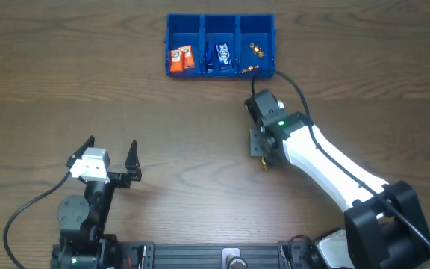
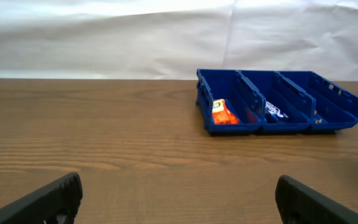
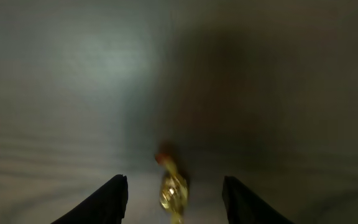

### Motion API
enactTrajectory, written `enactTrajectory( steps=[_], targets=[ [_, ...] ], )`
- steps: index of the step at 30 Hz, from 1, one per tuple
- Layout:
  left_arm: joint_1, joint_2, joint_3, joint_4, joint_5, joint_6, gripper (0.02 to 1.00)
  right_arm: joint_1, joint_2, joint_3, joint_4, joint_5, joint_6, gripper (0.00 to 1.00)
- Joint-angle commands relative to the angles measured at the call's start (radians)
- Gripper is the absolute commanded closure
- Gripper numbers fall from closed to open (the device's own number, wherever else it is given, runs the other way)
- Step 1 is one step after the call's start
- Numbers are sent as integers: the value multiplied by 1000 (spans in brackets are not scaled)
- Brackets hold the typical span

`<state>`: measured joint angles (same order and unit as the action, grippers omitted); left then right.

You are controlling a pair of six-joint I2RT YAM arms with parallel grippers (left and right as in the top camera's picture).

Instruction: Sort Candies Into Trays

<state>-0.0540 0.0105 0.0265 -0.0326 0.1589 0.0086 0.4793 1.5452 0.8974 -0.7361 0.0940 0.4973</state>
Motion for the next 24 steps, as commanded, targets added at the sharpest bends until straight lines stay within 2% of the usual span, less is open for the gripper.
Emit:
enactTrajectory(
  steps=[1, 21, 24],
  targets=[
    [3, -5, -22, -29, 18, 14, 20, 4, 8, -35, 4, -28, 35, 481],
    [3, -5, -22, -29, 18, 14, 20, 23, 135, -41, 10, -29, 53, 496],
    [3, -5, -22, -29, 18, 14, 20, 24, 157, -41, 18, -29, 54, 538]
  ],
)
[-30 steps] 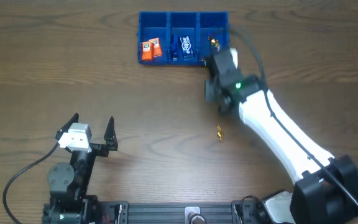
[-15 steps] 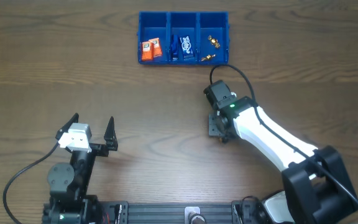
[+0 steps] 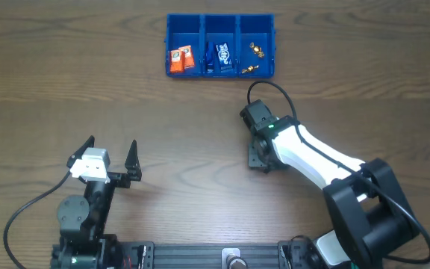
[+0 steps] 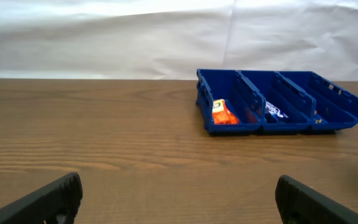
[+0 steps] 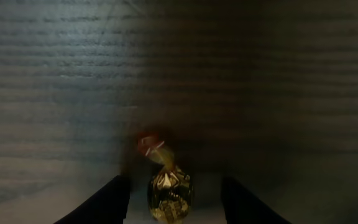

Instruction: Sort Candies Into Trays

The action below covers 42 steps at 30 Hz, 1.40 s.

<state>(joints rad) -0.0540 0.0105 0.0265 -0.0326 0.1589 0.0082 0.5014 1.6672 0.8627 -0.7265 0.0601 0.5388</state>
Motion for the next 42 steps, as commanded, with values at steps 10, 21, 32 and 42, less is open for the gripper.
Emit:
enactTrajectory(
  steps=[10, 21, 32, 42],
  targets=[
    [3, -5, -22, -29, 18, 14, 20, 2, 36, -6, 14, 4, 16, 825],
    [3, -5, -22, -29, 18, 14, 23, -72, 0, 525, -271, 55, -24, 879],
    [3, -5, -22, -29, 18, 14, 20, -228, 451, 1254, -301, 96, -180, 886],
    [3, -5, -22, -29, 18, 14, 20, -226, 642, 1289, -204, 96, -200, 866]
  ],
)
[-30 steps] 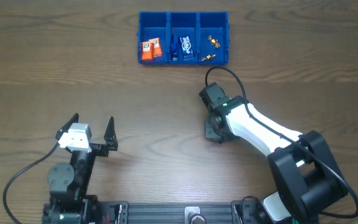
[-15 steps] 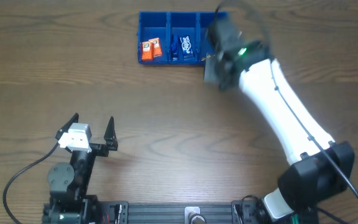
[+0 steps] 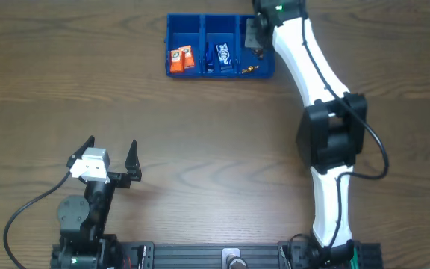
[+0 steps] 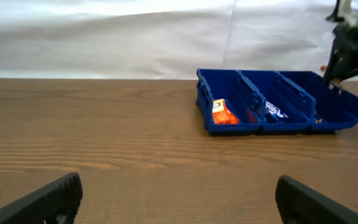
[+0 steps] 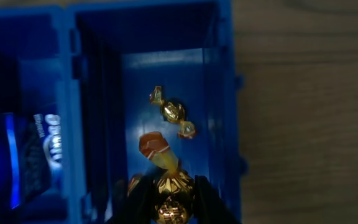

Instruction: Sort Candies Into Trays

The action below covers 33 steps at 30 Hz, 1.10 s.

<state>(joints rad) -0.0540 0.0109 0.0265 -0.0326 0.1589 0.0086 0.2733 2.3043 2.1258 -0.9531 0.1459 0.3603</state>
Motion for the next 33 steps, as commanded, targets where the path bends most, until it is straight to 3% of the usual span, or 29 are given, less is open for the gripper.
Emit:
enactTrajectory(
  steps=[1, 4, 8, 9, 14, 18, 22, 25, 33],
  targets=[
    [3, -6, -22, -29, 18, 14, 20, 2, 5, 26, 29, 10, -22, 840],
    [3, -6, -22, -29, 18, 14, 20, 2, 5, 26, 45, 10, -22, 724],
    [3, -6, -22, -29, 18, 14, 23, 5, -4, 25, 63, 6, -44, 356],
    [3, -6, -22, -29, 18, 14, 20, 7, -10, 24, 69, 6, -54, 305],
    [3, -6, -22, -29, 18, 14, 23, 30, -154, -156, 219, 13, -111, 224],
    [3, -6, -22, -29, 18, 14, 20, 10, -427, -523, 446, 11, -101, 172],
    [3, -6, -22, -29, 18, 14, 20, -77, -785, -919, 550, 43, -101, 3],
    [3, -6, -22, -29, 18, 14, 20, -129, -1046, -1177, 628, 87, -105, 3],
    [3, -6, -22, -29, 18, 14, 20, -179, -1717, -1784, 975, 89, -160, 3]
  ],
)
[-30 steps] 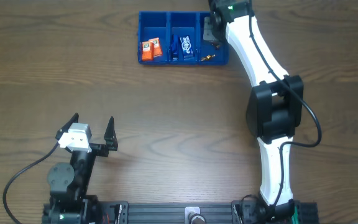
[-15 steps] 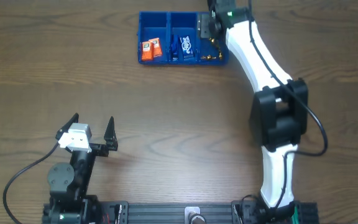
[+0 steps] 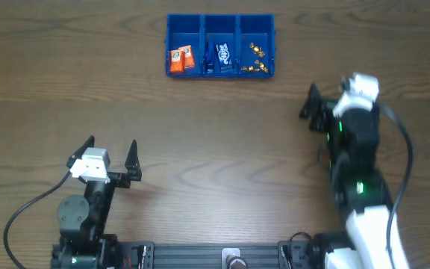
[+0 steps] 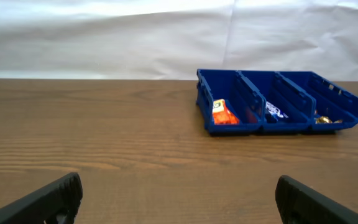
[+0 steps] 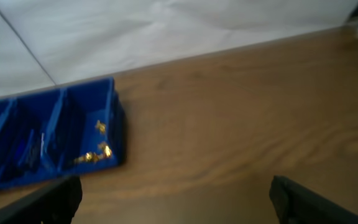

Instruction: Sort Candies Into Trays

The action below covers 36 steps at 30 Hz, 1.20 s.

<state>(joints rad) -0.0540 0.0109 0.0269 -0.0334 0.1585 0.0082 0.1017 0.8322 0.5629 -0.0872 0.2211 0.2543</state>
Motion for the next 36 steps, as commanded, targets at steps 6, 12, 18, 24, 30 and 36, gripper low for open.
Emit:
enactTrajectory(
  steps=[6, 12, 18, 24, 30, 36],
  targets=[
    [3, -6, -22, -28, 18, 14, 20, -47, -539, -397, 169, -21, -87, 3],
    [3, -6, -22, -28, 18, 14, 20, -50, -681, -492, 169, -43, -103, 3],
    [3, -6, -22, -28, 18, 14, 20, -50, -808, -554, 132, -119, -133, 3],
    [3, -6, -22, -28, 18, 14, 20, -40, -830, -555, 6, -201, -167, 3],
    [3, -6, -22, -28, 18, 14, 20, -40, -830, -555, 3, -216, -219, 3],
    [3, -6, -22, -28, 18, 14, 23, -40, -830, -555, 3, -224, -241, 3]
  ],
)
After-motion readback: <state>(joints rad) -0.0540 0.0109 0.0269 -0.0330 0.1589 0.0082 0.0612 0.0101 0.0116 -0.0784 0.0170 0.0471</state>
